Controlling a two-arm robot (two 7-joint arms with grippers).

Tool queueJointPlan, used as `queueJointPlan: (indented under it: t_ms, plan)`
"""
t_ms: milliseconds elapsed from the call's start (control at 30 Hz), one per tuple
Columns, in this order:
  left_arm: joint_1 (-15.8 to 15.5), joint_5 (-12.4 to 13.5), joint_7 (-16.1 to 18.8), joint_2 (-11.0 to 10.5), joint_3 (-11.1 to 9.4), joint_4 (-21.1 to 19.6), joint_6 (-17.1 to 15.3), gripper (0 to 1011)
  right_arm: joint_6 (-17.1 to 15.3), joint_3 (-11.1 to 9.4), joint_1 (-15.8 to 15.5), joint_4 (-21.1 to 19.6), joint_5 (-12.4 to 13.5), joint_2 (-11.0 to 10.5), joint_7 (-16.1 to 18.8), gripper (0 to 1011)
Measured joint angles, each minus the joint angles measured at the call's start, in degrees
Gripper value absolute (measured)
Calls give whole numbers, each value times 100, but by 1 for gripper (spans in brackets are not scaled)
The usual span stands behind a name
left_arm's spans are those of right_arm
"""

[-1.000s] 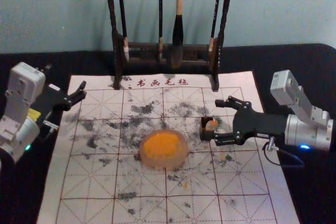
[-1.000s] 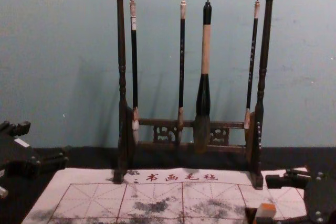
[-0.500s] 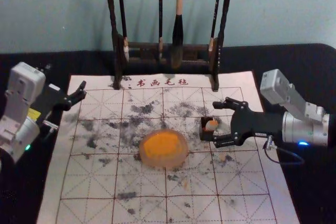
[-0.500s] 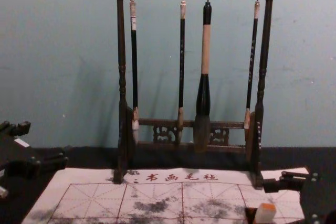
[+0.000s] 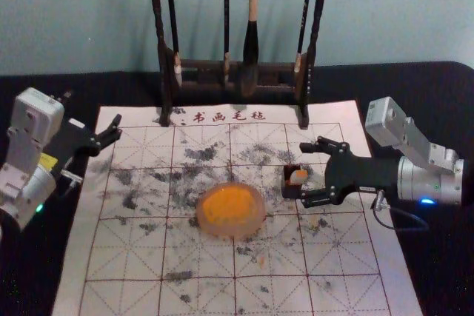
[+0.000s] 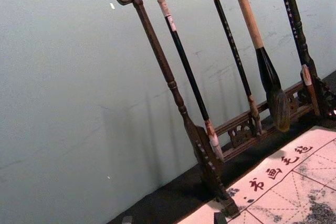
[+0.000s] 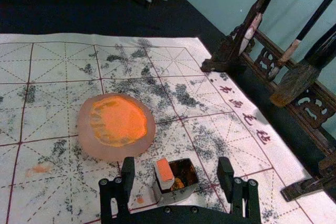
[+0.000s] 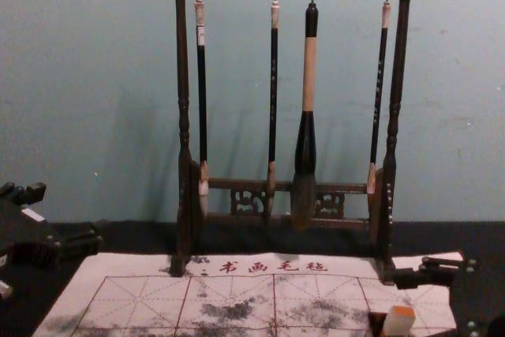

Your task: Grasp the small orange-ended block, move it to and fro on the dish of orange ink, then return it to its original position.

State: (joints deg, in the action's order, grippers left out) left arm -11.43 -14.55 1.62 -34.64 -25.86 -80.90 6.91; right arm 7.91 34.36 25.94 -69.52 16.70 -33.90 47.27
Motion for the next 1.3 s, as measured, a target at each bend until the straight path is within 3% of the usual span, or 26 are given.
queueJointPlan:
  t_ms: [167,433,767,1100,1300]
  plan:
    - [0,0,0,0,0,0,0,1001,0,-3,-1,2,3,0,0,966]
    - [0,0,0,0,0,0,0,1001,2,-9,-5,2,7,0,4,787]
    - [0,0,0,0,0,0,0,1001,4,-9,-8,2,12,0,7,427]
    - [0,0,0,0,0,-1,0,1001,4,-9,-8,2,12,0,7,145]
    - [0,0,0,0,0,0,0,1001,2,-10,-8,-3,23,0,11,134]
